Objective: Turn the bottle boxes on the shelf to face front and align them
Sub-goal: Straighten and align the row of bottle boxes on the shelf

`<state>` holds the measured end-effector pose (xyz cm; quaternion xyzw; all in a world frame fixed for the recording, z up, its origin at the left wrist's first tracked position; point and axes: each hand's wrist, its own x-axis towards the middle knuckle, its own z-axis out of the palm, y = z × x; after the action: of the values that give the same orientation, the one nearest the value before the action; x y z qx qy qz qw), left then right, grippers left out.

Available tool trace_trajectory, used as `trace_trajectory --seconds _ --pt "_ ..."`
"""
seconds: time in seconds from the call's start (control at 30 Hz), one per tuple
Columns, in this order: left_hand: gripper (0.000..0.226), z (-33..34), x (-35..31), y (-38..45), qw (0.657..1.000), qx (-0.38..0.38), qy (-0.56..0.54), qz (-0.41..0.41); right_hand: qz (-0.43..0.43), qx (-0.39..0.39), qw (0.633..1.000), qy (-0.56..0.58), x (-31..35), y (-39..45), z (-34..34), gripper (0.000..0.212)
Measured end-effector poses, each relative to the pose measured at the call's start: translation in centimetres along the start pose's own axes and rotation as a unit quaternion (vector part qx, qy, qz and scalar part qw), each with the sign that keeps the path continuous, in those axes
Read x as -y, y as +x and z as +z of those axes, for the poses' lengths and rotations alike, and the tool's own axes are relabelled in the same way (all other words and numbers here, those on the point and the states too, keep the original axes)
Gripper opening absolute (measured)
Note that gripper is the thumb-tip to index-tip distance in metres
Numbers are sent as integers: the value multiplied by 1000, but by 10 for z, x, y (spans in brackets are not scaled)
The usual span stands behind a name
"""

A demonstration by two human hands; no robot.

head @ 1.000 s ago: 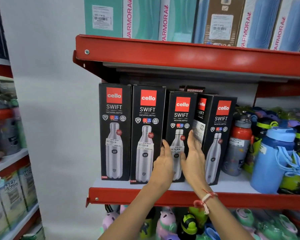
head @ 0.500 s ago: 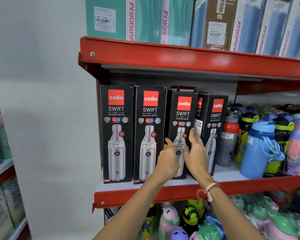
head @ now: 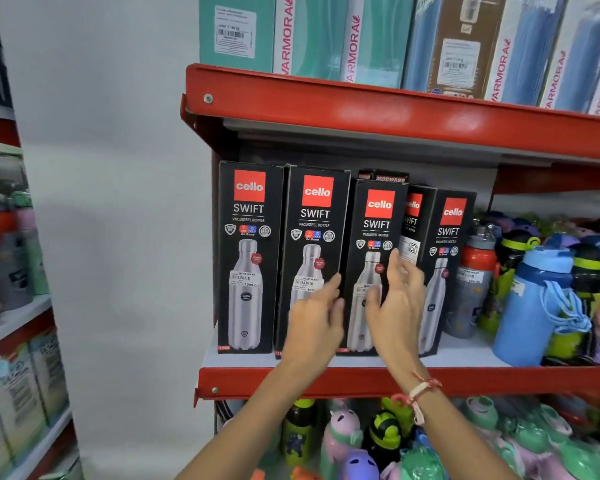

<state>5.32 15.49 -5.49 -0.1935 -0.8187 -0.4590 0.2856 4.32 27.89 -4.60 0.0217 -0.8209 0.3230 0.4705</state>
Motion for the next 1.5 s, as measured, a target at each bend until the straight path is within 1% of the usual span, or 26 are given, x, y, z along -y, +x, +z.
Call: trace_trajectory --seconds 0.03,0.07,0.1,0.13,0.17,0.2,0.23,0.33,0.4,0.5,0.57,0.67,0.77,0.87,0.93,1.07,1.2,1.33,1.4,1.47,1.5 --pt "40 -11 9 -6 997 -65 -18 25 -24 -17 999 22 10 -7 2 58" --pt "36 -22 19 -12 991 -126 -28 43 -43 -5 997 56 20 -15 7 54" --pt "35 -33 29 -17 983 -174 -34 48 -57 30 993 96 31 -26 12 49" --pt "35 -43 40 -22 977 -207 -36 38 -62 76 987 128 42 -37 20 45" --pt "37 -51 51 -27 974 -224 -28 22 -59 123 979 149 51 -50 30 43" --pt "41 -58 61 -30 974 -224 -12 3 -45 165 972 161 60 -62 40 44" --pt "45 -63 69 -33 979 -205 6 -20 -23 201 965 169 67 -74 51 46" --pt "58 -72 87 -34 990 -96 25 -97 63 269 949 149 85 -94 78 59" --pt "61 -76 95 -32 992 -30 28 -121 113 288 941 136 92 -97 89 66" --pt "64 -82 103 -29 993 18 31 -115 166 290 932 143 99 -97 99 73" --pt "64 -86 107 -31 992 28 23 -118 193 282 926 158 102 -98 104 75" --pt "65 -90 114 -35 990 22 -11 -138 209 264 929 152 106 -100 109 74" --pt "71 -96 119 -37 989 20 -31 -146 205 268 929 150 105 -101 106 72" --pt "73 -106 117 -46 991 8 -36 -129 199 282 925 160 96 -102 98 73" --pt "68 -113 113 -57 993 2 -26 -114 193 290 924 158 91 -105 91 70" --pt "59 -120 105 -73 997 -5 0 -80 187 280 926 171 86 -108 77 63" --pt "67 -125 98 -79 996 -7 17 -93 181 283 922 195 85 -113 66 60" --pt "65 -123 94 -79 995 -7 29 -98 171 291 920 200 83 -114 62 60" --pt "61 -118 89 -82 992 -40 50 -106 166 286 921 204 81 -113 58 58" --pt "52 -111 81 -86 984 -126 82 -91 163 250 933 203 76 -111 53 56" --pt "47 -107 76 -88 981 -163 86 -69 167 225 938 203 72 -109 50 54"
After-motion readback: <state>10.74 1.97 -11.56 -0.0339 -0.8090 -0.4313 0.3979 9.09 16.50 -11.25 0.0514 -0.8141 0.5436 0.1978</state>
